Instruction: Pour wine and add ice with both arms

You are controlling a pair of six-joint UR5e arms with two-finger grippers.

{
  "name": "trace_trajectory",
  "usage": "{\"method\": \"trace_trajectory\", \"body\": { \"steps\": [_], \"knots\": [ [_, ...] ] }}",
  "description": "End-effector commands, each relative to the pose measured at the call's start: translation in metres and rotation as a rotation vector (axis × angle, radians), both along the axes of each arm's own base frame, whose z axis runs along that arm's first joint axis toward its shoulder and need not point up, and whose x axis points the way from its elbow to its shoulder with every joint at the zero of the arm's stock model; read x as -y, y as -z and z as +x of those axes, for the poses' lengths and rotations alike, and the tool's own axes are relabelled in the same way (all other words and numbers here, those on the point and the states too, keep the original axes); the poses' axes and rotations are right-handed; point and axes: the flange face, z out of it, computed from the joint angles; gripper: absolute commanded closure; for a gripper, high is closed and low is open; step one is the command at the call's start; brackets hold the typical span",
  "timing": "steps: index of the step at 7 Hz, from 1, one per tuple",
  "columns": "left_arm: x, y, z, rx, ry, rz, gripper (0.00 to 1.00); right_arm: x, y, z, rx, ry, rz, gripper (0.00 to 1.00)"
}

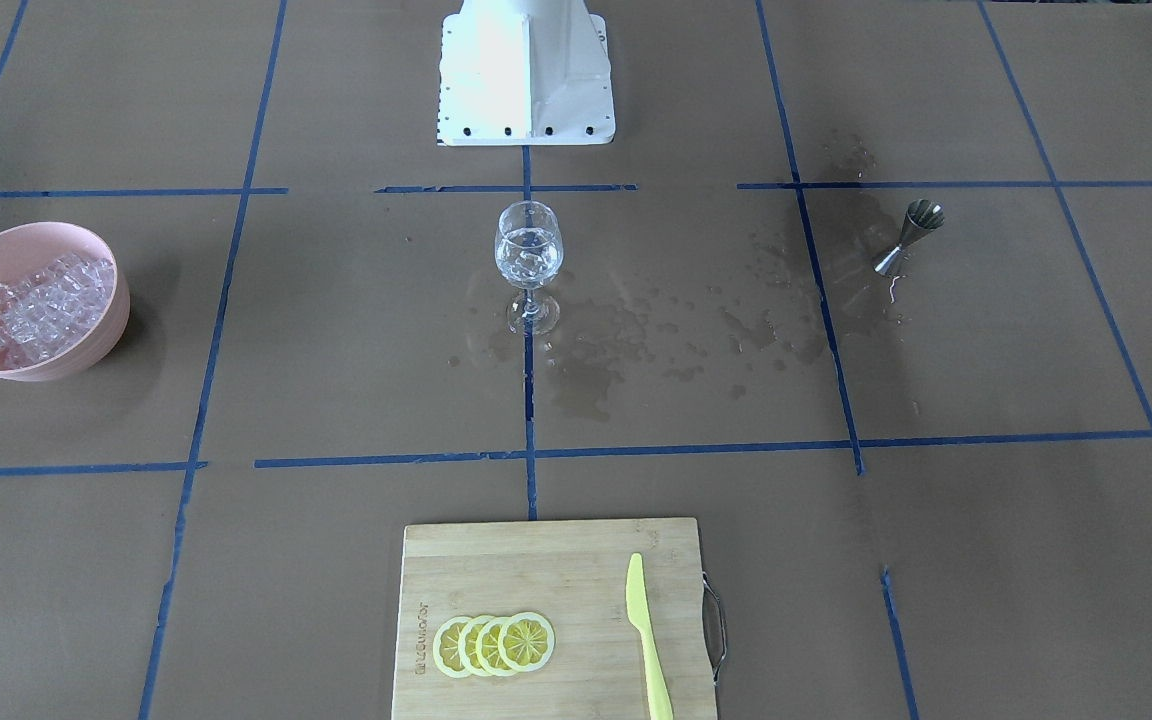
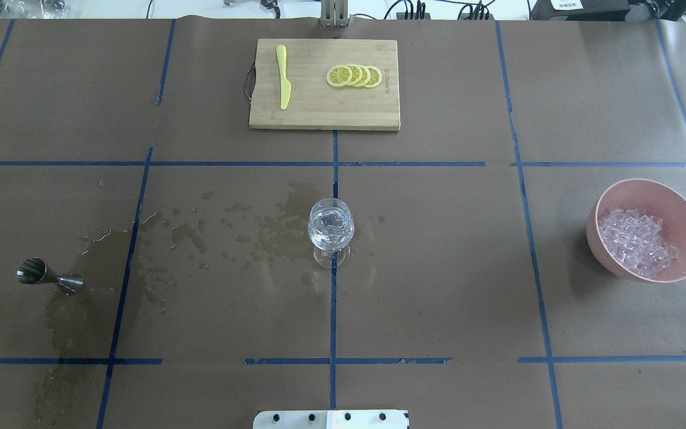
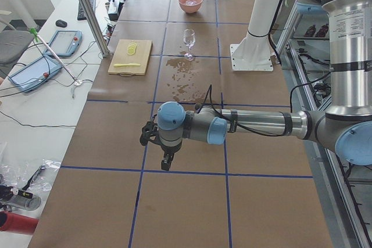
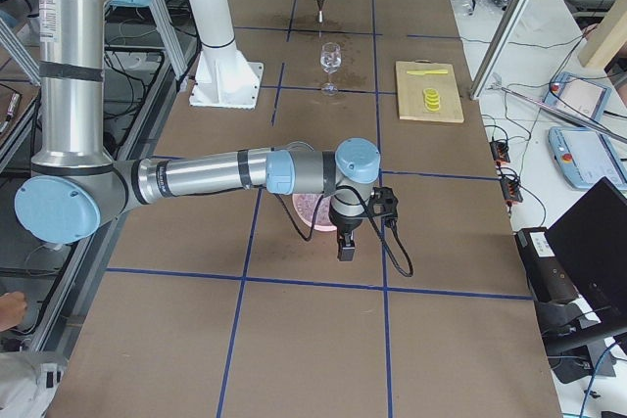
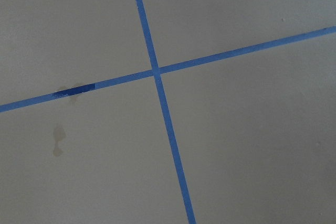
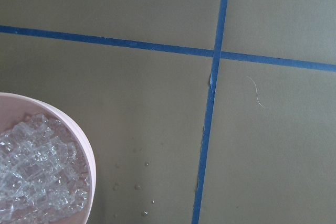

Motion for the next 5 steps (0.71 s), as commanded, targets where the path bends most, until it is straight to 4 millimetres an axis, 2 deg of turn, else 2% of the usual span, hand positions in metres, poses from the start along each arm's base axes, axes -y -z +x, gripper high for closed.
{"method": "trace_trajectory", "body": {
  "steps": [1, 2, 3, 5],
  "knots": [
    [-0.011, -0.025, -0.001, 0.055, -0.001, -0.057, 0.0, -0.007, -0.005, 0.0, 0.006, 0.005, -0.004, 0.0],
    [-0.009, -0.029, -0.001, 0.058, -0.002, -0.056, 0.0, -0.011, -0.003, 0.0, 0.016, 0.021, 0.012, 0.0],
    [-0.004, -0.022, -0.001, 0.059, -0.001, -0.04, 0.0, -0.01, -0.011, 0.0, 0.014, 0.02, -0.006, 0.0],
    [0.0, -0.02, 0.0, 0.054, -0.001, -0.027, 0.0, -0.01, -0.003, -0.003, 0.061, 0.016, -0.003, 0.0]
  ]
}}
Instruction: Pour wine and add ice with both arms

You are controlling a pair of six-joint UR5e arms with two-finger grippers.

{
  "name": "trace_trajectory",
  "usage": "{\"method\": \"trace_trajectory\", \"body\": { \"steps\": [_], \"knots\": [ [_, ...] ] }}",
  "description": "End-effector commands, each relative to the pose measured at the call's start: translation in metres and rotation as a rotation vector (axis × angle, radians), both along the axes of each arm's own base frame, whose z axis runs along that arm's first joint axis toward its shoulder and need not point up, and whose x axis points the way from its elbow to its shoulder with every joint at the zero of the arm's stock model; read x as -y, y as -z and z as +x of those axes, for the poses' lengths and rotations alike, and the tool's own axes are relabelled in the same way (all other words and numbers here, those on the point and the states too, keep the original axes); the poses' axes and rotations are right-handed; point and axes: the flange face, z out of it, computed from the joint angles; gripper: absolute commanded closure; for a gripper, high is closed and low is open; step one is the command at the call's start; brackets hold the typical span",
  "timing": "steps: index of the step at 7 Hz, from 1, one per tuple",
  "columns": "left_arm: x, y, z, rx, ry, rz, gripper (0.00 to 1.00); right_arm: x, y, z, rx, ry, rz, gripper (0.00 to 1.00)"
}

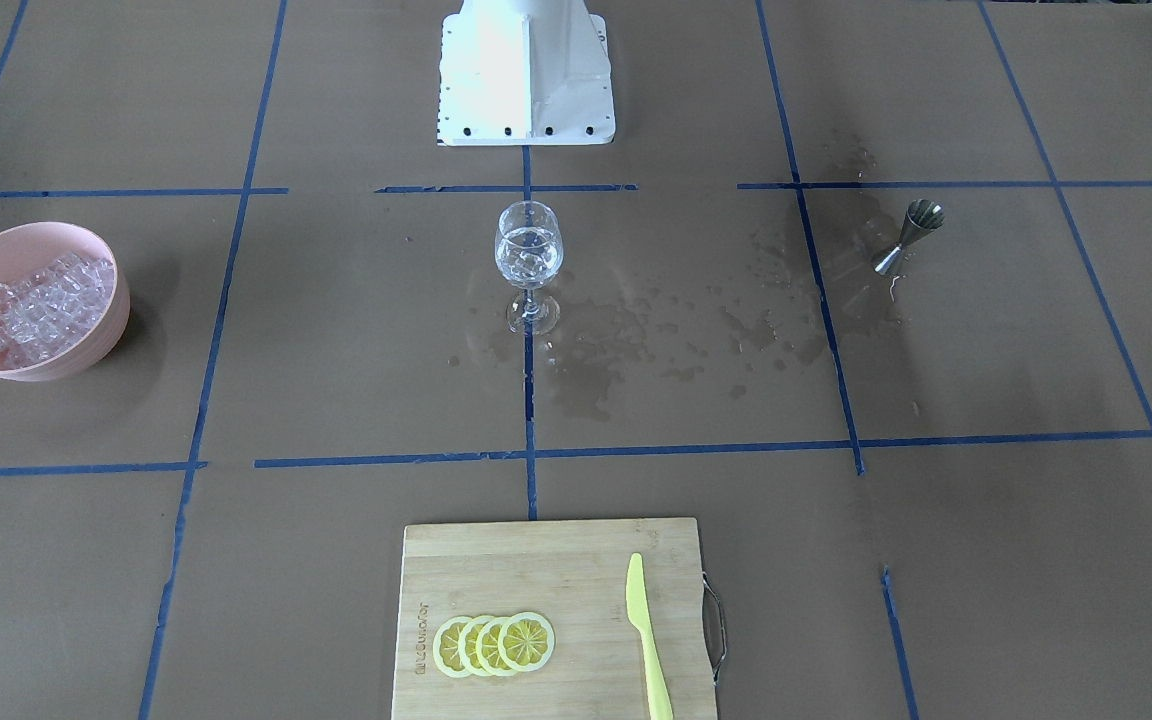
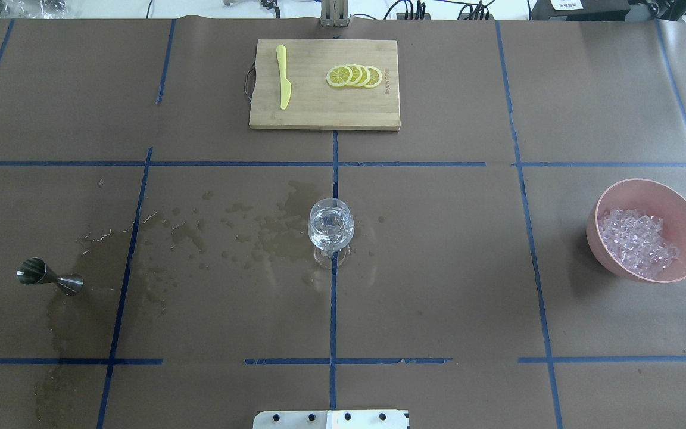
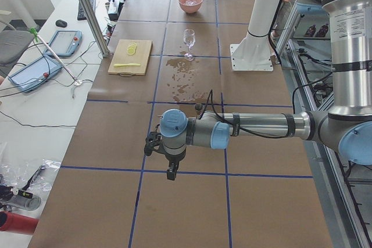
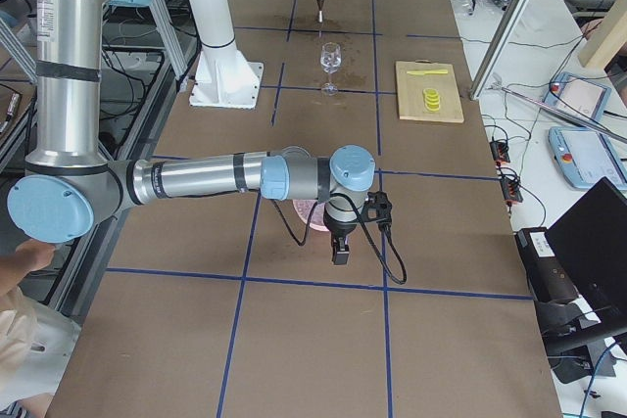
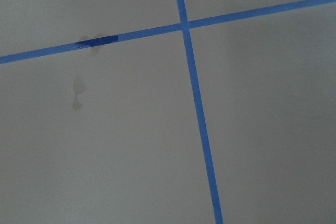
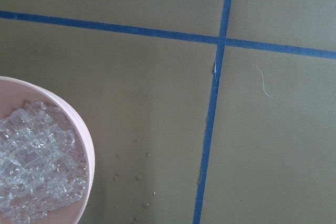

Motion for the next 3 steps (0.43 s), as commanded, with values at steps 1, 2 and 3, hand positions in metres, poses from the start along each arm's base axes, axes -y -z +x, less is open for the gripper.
{"method": "trace_trajectory", "body": {
  "steps": [1, 2, 3],
  "knots": [
    [0.007, 0.0149, 0.0006, -0.004, -0.002, 0.037, 0.0, 0.0021, 0.0033, -0.0022, 0.029, -0.003, -0.002, 0.0],
    [0.0156, 0.0221, 0.0008, -0.002, -0.002, 0.054, 0.0, 0.0021, 0.0033, -0.0022, 0.029, -0.003, -0.002, 0.0],
    [0.0161, 0.0205, 0.0008, -0.002, -0.002, 0.051, 0.0, 0.0034, 0.0032, -0.0023, 0.029, -0.004, -0.003, 0.0]
  ]
}}
